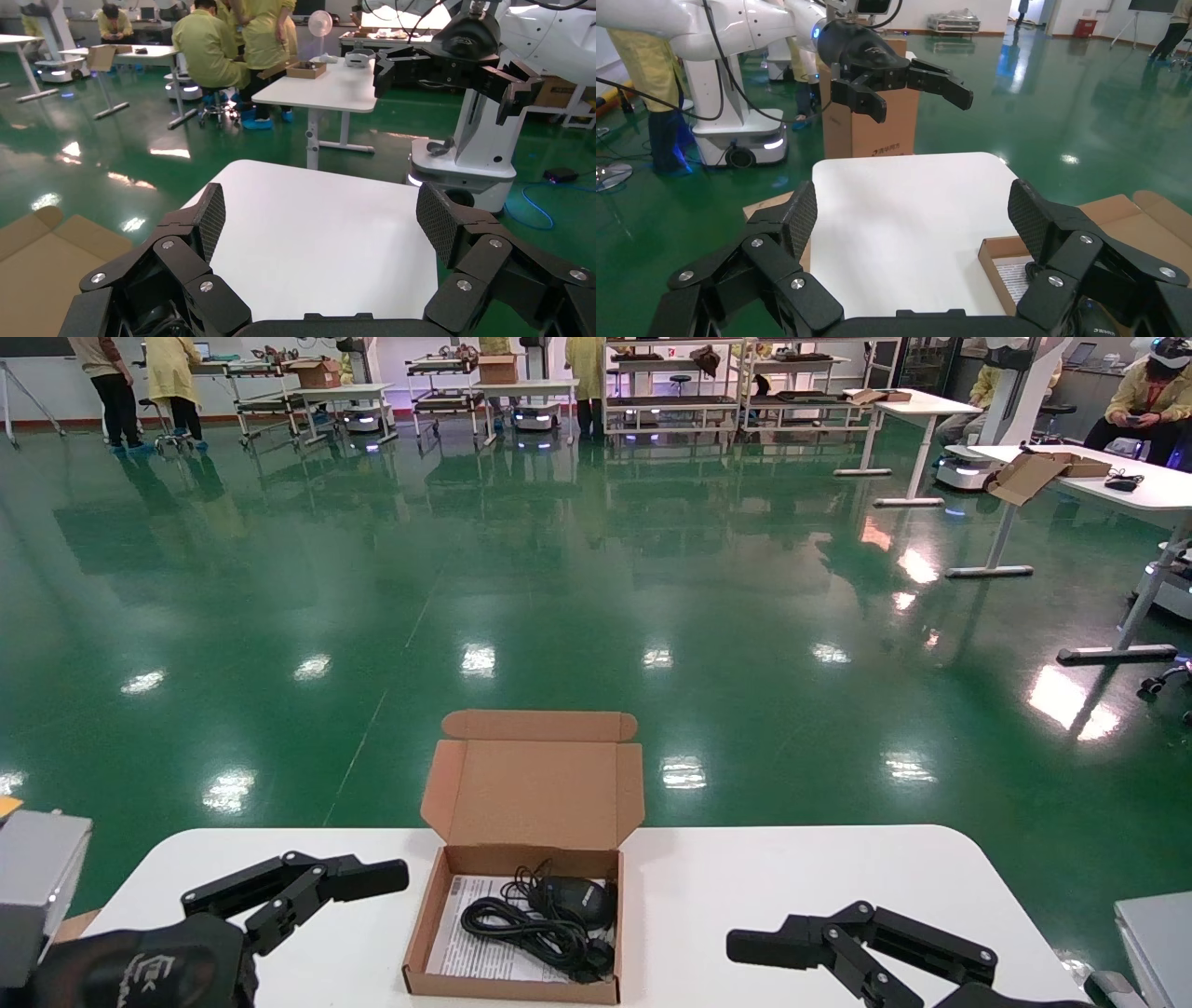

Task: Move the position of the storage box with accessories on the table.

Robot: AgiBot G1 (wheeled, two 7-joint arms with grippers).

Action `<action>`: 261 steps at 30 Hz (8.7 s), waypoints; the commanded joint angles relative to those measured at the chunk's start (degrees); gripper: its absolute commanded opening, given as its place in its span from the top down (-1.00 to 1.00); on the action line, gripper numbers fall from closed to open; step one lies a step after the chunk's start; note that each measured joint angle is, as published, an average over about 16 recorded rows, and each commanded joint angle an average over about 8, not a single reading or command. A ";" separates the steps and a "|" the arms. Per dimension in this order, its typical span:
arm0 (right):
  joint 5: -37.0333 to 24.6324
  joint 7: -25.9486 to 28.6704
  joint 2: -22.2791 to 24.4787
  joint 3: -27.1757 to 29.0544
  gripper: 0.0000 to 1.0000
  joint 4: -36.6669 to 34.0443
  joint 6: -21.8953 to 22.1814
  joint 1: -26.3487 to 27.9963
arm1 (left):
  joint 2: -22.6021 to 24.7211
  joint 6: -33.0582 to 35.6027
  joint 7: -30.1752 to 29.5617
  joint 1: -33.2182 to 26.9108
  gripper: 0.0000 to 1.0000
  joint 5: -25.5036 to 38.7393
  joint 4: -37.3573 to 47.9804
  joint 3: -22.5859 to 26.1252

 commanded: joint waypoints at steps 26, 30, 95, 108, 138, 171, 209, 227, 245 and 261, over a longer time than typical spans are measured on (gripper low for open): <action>-15.79 13.04 -25.81 -13.05 -1.00 -29.37 11.83 22.61 | 0.00 0.00 0.00 0.00 -1.00 0.00 0.00 0.00; -18.73 11.74 -32.87 -14.37 -1.00 -40.42 17.44 27.63 | 0.00 0.00 0.00 0.00 -1.00 0.00 0.00 0.00; -31.75 66.50 -43.42 -53.66 -1.00 -48.80 45.56 35.77 | -0.01 -0.01 0.01 0.02 -1.00 0.00 0.01 -0.01; -33.16 72.72 -43.34 -60.64 -1.00 -47.27 48.15 33.97 | -0.01 -0.01 0.01 0.02 -1.00 0.00 0.01 -0.01; -30.29 75.41 -43.17 -66.14 1.00 -46.13 51.88 31.19 | -0.01 -0.01 0.01 0.02 -1.00 0.00 0.01 -0.01; -27.21 74.06 -43.00 -68.48 1.00 -47.91 51.87 31.19 | -0.01 -0.01 0.01 0.02 -1.00 0.00 0.01 -0.01; -21.17 63.62 -41.48 -64.82 1.00 -56.01 43.83 43.24 | -0.01 -0.01 0.01 0.02 -1.00 0.00 0.01 -0.01; -19.31 51.74 -32.87 -62.44 1.00 -65.76 36.37 52.59 | -0.01 -0.01 0.01 0.02 -1.00 0.00 0.01 -0.01; -16.85 32.15 -20.48 -60.16 1.00 -65.41 31.30 53.56 | -0.01 -0.01 0.01 0.02 -1.00 0.00 0.01 -0.01; -14.39 25.27 -16.26 -58.38 1.00 -70.67 31.27 50.12 | -0.01 -0.01 0.01 0.02 -1.00 0.00 0.01 -0.01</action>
